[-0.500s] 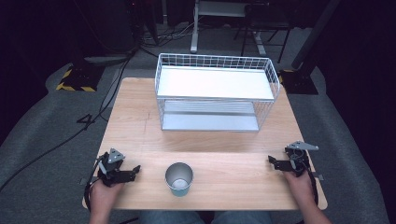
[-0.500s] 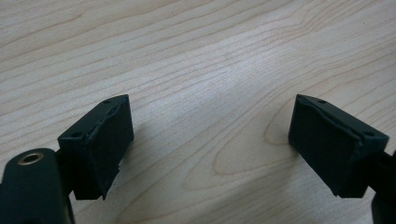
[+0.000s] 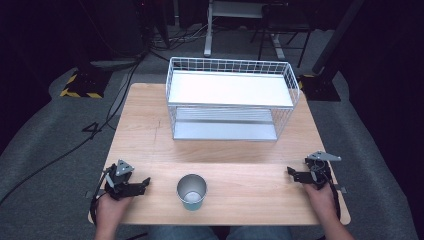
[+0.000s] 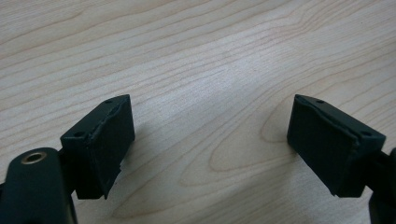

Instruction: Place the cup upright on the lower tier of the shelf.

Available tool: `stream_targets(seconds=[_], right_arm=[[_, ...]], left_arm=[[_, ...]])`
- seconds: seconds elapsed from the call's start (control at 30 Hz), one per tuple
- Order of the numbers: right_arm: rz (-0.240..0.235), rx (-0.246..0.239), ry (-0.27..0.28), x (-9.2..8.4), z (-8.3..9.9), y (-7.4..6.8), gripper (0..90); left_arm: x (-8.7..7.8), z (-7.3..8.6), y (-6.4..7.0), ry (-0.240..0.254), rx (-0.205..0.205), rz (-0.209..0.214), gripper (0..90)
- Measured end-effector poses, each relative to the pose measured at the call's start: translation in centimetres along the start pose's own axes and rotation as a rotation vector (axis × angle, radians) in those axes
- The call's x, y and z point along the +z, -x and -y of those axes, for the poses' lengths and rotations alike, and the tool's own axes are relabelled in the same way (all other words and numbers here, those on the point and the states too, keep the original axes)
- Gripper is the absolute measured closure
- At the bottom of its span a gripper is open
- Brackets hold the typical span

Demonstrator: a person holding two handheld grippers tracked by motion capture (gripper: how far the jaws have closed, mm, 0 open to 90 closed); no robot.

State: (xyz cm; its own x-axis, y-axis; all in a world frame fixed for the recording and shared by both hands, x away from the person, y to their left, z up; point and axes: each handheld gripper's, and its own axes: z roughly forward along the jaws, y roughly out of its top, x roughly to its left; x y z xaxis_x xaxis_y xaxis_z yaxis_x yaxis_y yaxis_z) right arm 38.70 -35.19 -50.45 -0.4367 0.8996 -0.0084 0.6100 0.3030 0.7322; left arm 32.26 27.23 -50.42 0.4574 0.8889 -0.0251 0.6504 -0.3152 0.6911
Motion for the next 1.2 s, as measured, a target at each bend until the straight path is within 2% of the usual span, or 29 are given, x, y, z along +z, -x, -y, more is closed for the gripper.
stream_targets(seconds=[0.03,0.07,0.23,0.43,0.53,0.6,0.7,0.73,0.87,0.97,1.0,1.1,1.13,1.17,1.2], right_arm=[[0.0,0.0,0.0,0.0,0.0,0.0,12.6],[-0.001,-0.001,0.0,0.0,0.0,0.0,12.7],[-0.001,-0.002,0.001,0.0,0.0,0.0,13.1],[-0.001,-0.001,0.003,0.0,0.0,0.0,13.4],[-0.008,-0.008,0.002,0.0,0.0,-0.1,13.6],[-0.011,-0.011,0.003,0.0,0.0,-0.1,13.7],[-0.01,-0.013,0.004,0.0,0.0,-0.1,13.8],[-0.009,-0.013,0.005,0.0,0.0,-0.1,13.8],[-0.009,-0.013,0.005,0.0,0.0,-0.1,13.8],[-0.009,-0.013,0.005,0.0,0.0,-0.1,13.9],[-0.011,-0.013,0.006,0.0,0.0,-0.1,14.2],[-0.01,-0.013,0.005,0.0,0.0,-0.1,14.1],[-0.011,-0.012,0.006,0.0,0.0,-0.1,14.1],[-0.011,-0.012,0.006,0.0,0.0,-0.1,14.1],[-0.011,-0.012,0.006,0.0,0.0,-0.1,14.1]], left_arm=[[0.0,0.0,0.0,0.0,0.0,0.0,15.9],[-0.1,-0.1,0.1,0.001,-0.018,0.012,16.5],[-0.8,-0.7,0.5,0.029,-0.013,0.011,17.2],[-2.0,-0.9,1.6,0.047,-0.031,0.021,18.3],[-2.9,-1.1,2.2,0.074,-0.057,0.033,18.3],[-4.0,-1.1,2.7,0.072,-0.042,0.014,19.1],[-4.8,-0.9,3.0,0.081,-0.049,0.006,19.2],[-5.6,-0.7,3.3,0.094,-0.046,0.009,19.2],[-6.6,-0.3,4.2,0.114,-0.049,0.016,19.4],[-7.6,0.0,5.1,0.129,-0.034,0.027,19.5],[-8.1,0.4,5.9,0.157,-0.036,0.033,19.7],[-8.5,0.8,6.5,0.174,-0.033,0.041,20.0],[-8.8,0.8,7.1,0.173,-0.019,0.068,20.0],[-8.8,0.8,7.1,0.173,-0.019,0.068,20.0],[-9.1,0.8,7.8,0.178,-0.01,0.066,19.9]])
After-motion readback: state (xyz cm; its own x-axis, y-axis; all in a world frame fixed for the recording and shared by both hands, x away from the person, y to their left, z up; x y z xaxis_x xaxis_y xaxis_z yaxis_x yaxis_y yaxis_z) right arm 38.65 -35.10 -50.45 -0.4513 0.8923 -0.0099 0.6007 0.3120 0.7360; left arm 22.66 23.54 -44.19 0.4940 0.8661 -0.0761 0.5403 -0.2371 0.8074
